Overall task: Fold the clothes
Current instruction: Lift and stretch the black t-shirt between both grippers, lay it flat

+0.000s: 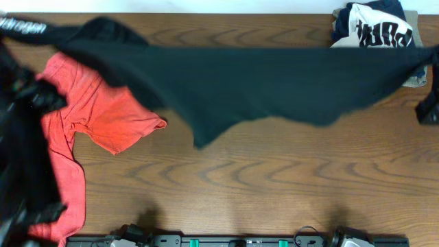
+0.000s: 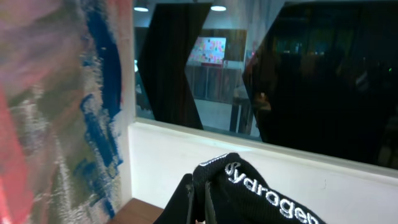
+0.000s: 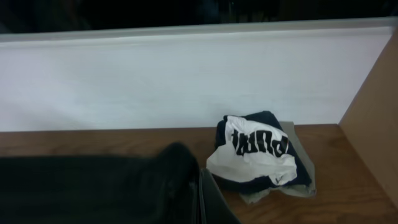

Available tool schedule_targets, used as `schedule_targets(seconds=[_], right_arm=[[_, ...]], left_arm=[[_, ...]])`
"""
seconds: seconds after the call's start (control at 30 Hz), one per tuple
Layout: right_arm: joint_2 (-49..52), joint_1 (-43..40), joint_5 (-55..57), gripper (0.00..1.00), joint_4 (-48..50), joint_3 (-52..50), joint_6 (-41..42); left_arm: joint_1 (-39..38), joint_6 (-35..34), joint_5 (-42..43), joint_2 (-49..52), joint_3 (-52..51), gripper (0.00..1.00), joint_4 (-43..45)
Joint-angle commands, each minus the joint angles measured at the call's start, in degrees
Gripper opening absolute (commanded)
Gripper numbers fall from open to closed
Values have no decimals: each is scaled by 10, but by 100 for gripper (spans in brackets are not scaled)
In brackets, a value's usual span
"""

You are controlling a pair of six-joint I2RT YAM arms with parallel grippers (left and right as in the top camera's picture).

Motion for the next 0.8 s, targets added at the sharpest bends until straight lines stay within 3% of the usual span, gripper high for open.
schedule_targets(seconds=[0.0,0.37,0.77], right_arm=[[0,-17,21,1,-12,2,-7],[96,-16,19,1,-33,1,-12],[381,30,-15,1,22,1,-55]], left_arm=[[5,10,-22,-19,15,6,-9],[5,46,-22,76,15,6,-53],[21,41,-17,373,15,6,-52]])
